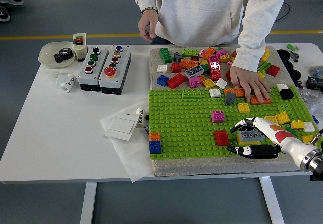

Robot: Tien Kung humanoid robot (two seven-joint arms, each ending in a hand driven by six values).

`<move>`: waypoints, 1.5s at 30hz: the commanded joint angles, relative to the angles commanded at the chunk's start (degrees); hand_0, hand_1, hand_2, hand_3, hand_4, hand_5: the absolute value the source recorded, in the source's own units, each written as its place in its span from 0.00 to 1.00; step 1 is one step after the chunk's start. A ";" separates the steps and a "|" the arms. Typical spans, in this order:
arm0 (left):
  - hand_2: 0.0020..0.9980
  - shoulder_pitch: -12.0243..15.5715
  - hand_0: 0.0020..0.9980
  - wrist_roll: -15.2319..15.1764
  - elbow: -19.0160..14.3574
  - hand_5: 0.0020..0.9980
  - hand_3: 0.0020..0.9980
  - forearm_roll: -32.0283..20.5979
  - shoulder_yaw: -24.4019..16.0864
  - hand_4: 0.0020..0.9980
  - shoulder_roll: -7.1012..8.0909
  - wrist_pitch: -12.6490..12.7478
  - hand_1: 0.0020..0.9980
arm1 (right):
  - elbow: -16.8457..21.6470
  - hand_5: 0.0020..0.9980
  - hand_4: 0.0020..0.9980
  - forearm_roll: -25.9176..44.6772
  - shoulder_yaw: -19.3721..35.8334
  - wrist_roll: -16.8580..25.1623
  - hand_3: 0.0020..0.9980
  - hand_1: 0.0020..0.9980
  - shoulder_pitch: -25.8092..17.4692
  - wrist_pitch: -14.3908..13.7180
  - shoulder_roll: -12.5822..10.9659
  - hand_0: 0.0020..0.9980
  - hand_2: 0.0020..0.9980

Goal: Pick up the brick,pile it on top of brick,press brick,pick up the brick,pile it on top of brick,press brick

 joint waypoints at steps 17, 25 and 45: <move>0.84 -0.24 0.78 0.05 0.00 0.68 0.62 -0.28 0.29 0.65 -0.02 -0.04 0.79 | 0.00 0.61 0.93 -8.78 8.07 -2.95 0.62 0.69 -0.60 -5.21 0.72 0.71 0.72; 0.84 0.00 0.78 0.10 0.00 0.68 0.62 0.02 0.27 0.65 0.02 -0.17 0.79 | 0.00 0.60 0.94 -20.31 10.59 -5.69 0.70 0.74 -0.95 -2.55 1.13 0.75 0.77; 0.84 0.02 0.78 0.28 0.00 0.68 0.62 0.93 -0.40 0.65 0.10 -0.21 0.79 | -1.87 0.62 0.97 -31.60 12.62 -7.31 0.87 0.84 -0.88 -3.92 2.03 0.87 0.88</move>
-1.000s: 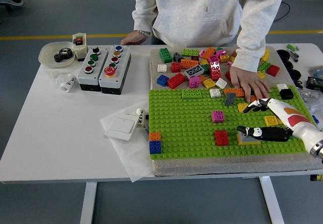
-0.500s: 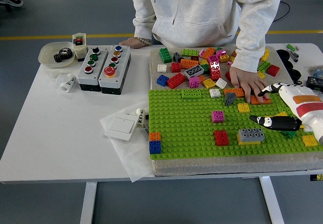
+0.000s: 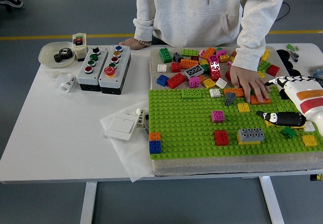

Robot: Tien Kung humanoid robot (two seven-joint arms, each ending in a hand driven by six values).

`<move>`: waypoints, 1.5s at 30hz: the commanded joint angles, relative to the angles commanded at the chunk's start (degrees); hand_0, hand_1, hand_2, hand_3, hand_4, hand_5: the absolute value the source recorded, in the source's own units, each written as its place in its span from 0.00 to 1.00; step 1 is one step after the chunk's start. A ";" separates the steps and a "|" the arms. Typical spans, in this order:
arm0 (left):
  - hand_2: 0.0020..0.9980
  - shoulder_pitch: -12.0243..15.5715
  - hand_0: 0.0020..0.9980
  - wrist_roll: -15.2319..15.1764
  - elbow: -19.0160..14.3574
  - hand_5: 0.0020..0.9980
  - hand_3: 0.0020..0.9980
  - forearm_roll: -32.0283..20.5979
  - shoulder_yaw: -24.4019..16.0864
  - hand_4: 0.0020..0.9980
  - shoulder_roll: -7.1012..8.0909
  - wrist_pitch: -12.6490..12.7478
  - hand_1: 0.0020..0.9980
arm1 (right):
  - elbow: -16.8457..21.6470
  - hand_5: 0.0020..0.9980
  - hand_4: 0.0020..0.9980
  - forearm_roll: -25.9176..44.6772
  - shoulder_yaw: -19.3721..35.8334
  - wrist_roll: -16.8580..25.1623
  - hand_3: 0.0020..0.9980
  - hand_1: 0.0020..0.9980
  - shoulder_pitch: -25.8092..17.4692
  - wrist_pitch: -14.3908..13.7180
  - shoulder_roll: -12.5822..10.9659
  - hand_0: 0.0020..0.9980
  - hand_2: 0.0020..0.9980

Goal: Pick up the brick,pile it on top of brick,press brick,pick up the brick,pile it on top of brick,press brick

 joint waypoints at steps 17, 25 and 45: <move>0.84 -0.03 0.78 -0.09 0.00 0.68 0.62 -0.68 0.53 0.65 0.11 0.08 0.79 | -1.60 0.63 0.94 2.66 -1.25 -1.00 0.71 0.69 -0.35 -3.83 0.61 0.71 0.74; 0.84 -0.30 0.78 -0.04 0.00 0.68 0.62 -0.98 0.76 0.65 0.09 0.10 0.79 | -3.67 0.63 0.93 9.19 -1.00 0.19 0.70 0.70 -0.28 -8.88 0.96 0.72 0.75; 0.84 -0.33 0.78 -0.09 0.00 0.68 0.62 -0.90 1.28 0.65 0.17 -0.15 0.79 | -6.56 0.62 0.92 16.07 -0.63 1.23 0.68 0.72 -1.05 -12.27 1.00 0.73 0.76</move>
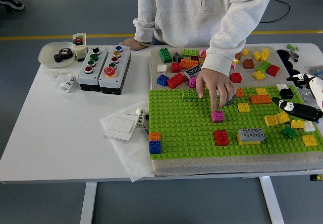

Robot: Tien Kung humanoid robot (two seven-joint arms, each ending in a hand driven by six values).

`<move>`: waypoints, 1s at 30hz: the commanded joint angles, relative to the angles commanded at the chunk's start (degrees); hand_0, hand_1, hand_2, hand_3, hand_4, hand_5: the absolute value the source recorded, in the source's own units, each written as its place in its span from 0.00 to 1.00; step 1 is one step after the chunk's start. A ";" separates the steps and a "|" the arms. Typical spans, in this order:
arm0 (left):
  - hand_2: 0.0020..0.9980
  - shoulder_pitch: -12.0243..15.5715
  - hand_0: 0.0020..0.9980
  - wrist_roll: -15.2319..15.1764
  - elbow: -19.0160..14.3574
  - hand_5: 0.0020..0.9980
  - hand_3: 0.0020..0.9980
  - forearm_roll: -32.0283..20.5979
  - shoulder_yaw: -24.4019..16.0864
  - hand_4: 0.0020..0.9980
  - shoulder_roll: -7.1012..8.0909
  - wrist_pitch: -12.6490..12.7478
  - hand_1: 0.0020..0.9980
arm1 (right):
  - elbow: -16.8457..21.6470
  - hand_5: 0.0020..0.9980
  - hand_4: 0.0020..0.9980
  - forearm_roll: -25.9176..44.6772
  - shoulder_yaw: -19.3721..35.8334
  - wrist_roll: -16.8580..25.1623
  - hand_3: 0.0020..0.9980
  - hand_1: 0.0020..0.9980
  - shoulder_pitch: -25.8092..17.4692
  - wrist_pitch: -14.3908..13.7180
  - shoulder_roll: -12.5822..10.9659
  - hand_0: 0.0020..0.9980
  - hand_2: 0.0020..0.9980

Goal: Pick up the brick,pile it on top of brick,press brick,pick up the brick,pile it on top of brick,press brick

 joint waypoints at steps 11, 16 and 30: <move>0.84 0.33 0.78 0.21 0.00 0.68 0.62 0.39 -0.12 0.65 -0.05 -0.14 0.79 | -0.40 0.60 0.89 0.75 0.06 0.45 0.66 0.72 -0.36 0.23 0.00 0.73 0.75; 0.84 0.56 0.78 0.18 0.00 0.68 0.62 0.71 -0.29 0.65 -0.01 -0.19 0.79 | 0.21 0.60 0.89 1.00 -0.07 0.88 0.66 0.72 -0.76 0.69 -0.34 0.73 0.75; 0.84 0.90 0.78 0.08 0.00 0.68 0.62 1.34 -0.49 0.65 0.16 -0.40 0.79 | 3.51 0.60 0.88 1.63 -0.73 2.44 0.60 0.69 -2.27 2.62 -0.79 0.70 0.72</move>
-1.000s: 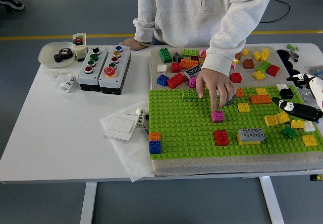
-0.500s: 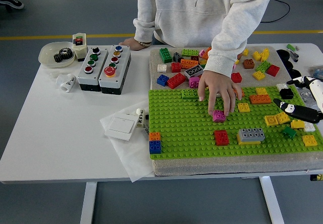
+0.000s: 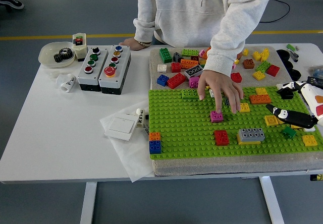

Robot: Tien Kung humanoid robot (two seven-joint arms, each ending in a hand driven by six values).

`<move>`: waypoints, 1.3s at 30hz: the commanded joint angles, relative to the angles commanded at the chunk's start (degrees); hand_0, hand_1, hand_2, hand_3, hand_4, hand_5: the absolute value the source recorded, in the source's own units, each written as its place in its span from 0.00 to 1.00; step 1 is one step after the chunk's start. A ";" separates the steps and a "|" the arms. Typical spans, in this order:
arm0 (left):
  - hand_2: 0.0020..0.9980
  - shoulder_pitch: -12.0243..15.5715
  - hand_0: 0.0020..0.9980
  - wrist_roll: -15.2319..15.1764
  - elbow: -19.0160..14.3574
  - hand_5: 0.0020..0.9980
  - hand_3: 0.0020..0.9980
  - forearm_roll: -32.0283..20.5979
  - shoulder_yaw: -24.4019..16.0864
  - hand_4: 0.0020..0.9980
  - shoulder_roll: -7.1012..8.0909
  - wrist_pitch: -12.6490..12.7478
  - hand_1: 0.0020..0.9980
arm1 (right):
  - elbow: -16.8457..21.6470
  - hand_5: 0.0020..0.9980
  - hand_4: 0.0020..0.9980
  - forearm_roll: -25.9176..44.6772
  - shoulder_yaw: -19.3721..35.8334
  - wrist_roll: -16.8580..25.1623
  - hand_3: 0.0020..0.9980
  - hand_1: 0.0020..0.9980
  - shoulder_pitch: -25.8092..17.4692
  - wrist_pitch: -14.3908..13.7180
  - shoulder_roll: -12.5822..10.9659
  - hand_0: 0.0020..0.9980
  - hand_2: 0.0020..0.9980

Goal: Pick up the brick,pile it on top of brick,press brick,pick up the brick,pile it on top of brick,press brick

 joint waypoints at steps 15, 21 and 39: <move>0.84 -0.06 0.77 0.01 0.00 0.68 0.62 0.45 -0.42 0.65 0.09 -0.05 0.79 | 4.91 0.60 0.88 3.83 -0.13 0.48 0.56 0.65 -3.60 3.94 -1.35 0.64 0.69; 0.84 -0.20 0.77 -0.09 0.00 0.68 0.62 0.29 -0.33 0.65 0.13 -0.05 0.79 | 4.91 0.61 0.88 7.50 -1.68 0.99 0.55 0.65 -5.25 4.55 -2.25 0.64 0.69; 0.83 -0.50 0.77 -0.01 0.00 0.68 0.62 0.04 -0.14 0.65 0.19 -0.04 0.79 | 4.91 0.62 0.87 7.41 -5.85 1.26 0.56 0.65 -3.63 5.16 -2.56 0.65 0.70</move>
